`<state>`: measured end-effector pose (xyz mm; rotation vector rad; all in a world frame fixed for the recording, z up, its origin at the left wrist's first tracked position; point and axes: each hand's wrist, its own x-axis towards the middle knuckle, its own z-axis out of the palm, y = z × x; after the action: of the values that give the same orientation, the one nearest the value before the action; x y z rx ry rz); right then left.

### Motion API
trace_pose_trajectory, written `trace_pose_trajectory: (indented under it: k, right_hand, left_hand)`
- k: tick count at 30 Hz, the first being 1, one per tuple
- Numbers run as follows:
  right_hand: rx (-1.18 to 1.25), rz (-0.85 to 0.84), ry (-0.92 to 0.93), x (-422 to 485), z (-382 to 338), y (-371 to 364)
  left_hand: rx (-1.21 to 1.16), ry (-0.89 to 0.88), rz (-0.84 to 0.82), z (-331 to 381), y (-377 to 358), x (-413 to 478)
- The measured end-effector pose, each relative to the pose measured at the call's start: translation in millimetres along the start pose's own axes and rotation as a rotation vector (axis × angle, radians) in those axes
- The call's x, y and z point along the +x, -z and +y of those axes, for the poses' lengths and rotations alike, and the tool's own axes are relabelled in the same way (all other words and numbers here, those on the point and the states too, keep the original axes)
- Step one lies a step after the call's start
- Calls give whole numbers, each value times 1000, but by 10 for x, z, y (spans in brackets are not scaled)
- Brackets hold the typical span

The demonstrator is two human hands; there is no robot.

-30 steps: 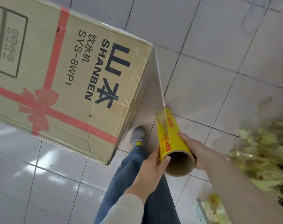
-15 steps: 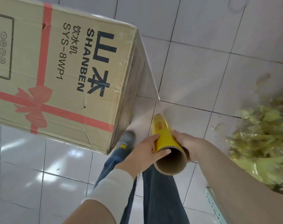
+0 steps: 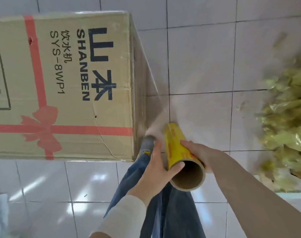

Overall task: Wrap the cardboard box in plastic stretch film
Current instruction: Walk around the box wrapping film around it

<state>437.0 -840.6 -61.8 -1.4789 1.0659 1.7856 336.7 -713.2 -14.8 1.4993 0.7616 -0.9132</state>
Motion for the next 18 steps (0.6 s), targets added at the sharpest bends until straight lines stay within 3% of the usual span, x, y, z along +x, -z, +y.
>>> trace_pose_trajectory:
  k: [2,5,8,12,14,16,18]
  right_hand:
    - [-42,-16,16,-5,38,-118]
    - [10,-29,11,-9,93,-175]
    - [192,-24,3,-24,250,-111]
    - [382,-134,36,-4,510,-77]
    - [319,-128,58,16,564,-96]
    - [189,-60,60,40,608,-143]
    - [-11,8,57,93,674,-221]
  left_hand:
    - [131,-61,-114,47,91,25]
    - [239,-73,-118,0,145,75]
    - [232,-84,-54,-127,69,12]
    - [22,-56,130,-272,-176,-190]
    - [-132,-35,186,-373,-317,-302]
    - [-110,-16,190,-512,-444,-432]
    - [-6,48,62,-694,-528,-564]
